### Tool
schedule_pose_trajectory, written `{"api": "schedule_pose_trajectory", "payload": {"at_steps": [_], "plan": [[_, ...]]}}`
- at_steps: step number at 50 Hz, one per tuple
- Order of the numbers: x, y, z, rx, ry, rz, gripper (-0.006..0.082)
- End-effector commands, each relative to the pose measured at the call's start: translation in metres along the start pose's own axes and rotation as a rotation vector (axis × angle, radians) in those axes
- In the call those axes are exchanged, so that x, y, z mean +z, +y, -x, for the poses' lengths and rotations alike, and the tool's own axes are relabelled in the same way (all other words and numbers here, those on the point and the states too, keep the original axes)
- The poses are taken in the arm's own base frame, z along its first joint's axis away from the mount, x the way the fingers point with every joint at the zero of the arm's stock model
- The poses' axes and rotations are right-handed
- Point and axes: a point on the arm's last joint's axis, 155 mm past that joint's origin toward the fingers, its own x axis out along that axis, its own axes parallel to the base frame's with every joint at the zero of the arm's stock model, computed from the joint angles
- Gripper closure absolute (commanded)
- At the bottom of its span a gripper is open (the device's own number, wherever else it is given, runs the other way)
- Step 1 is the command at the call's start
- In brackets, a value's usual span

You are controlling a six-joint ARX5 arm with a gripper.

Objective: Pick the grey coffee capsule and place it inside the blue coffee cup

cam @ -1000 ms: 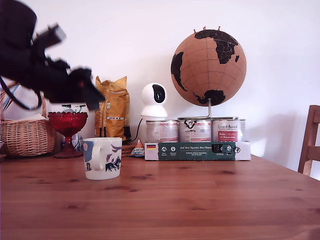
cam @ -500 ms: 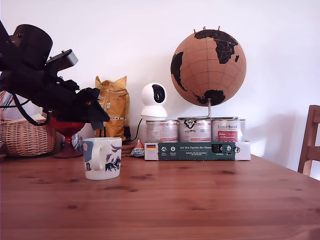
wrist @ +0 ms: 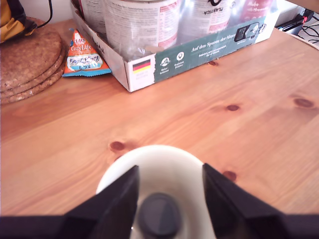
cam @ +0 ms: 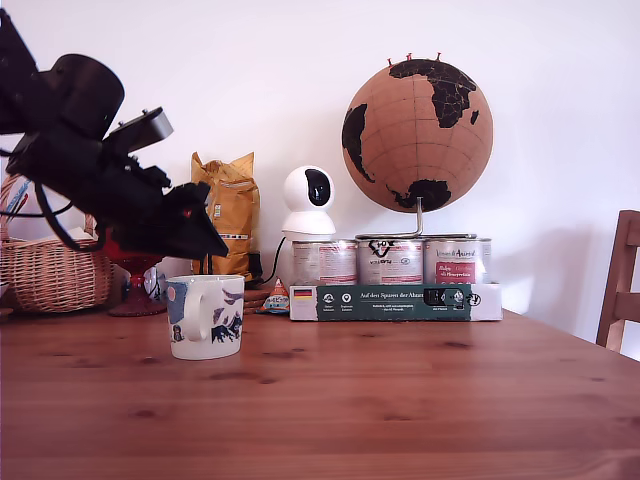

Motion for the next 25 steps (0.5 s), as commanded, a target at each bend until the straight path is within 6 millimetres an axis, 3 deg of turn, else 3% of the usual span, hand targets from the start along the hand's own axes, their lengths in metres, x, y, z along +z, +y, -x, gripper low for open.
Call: {"api": "schedule_pose_trajectory", "payload": {"at_steps": [1, 10, 25], "plan": [[0.021, -0.003, 0.010, 0.006, -0.036, -0.015, 0.0758], [0.058, -0.002, 0.043, 0.073, -0.096, -0.037, 0.0786], [0.082, 0.012, 0.110, 0.199, -0.112, -0.019, 0.0786]]}}
